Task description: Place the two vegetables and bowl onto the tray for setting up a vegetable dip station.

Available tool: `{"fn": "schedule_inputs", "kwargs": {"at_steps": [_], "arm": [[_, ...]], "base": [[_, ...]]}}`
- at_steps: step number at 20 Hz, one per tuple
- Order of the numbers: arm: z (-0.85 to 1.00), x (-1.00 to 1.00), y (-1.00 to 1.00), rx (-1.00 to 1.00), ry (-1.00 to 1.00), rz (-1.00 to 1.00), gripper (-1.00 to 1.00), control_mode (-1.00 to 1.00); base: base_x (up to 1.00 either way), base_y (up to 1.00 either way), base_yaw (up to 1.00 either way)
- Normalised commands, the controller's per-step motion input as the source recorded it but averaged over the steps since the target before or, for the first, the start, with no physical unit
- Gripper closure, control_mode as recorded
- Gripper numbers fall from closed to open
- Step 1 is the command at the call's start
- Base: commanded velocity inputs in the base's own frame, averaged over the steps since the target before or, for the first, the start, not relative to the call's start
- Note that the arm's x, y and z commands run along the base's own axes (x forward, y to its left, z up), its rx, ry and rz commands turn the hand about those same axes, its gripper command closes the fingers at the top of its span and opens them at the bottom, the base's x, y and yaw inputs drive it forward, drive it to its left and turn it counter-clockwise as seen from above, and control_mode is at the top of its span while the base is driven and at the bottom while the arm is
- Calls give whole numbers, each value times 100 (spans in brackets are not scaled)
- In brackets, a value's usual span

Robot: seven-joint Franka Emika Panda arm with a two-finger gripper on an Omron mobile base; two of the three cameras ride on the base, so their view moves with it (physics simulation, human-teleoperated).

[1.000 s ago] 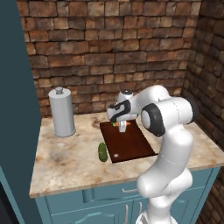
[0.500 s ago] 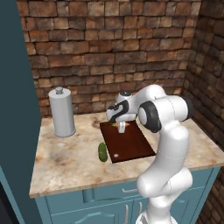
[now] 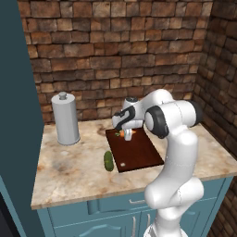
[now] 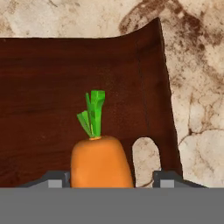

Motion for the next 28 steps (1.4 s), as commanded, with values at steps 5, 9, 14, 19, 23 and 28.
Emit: {"fn": "schedule_inputs", "kwargs": {"at_steps": [5,9,14,19,23,28], "arm": [[0,16,0,0,0,0,-100,-100],[21,-6,0,0,0,0,-100,-100],[40,-49,0,0,0,0,-100,-100],[52,-73,0,0,0,-1,-100,-100],[63,-79,6,1,7,-13,-100,-100],[55,-85,13,5,12,-25,-100,-100]], "base": [[0,0,0],[0,0,0],[0,0,0],[0,0,0],[0,0,0],[0,0,0]]}}
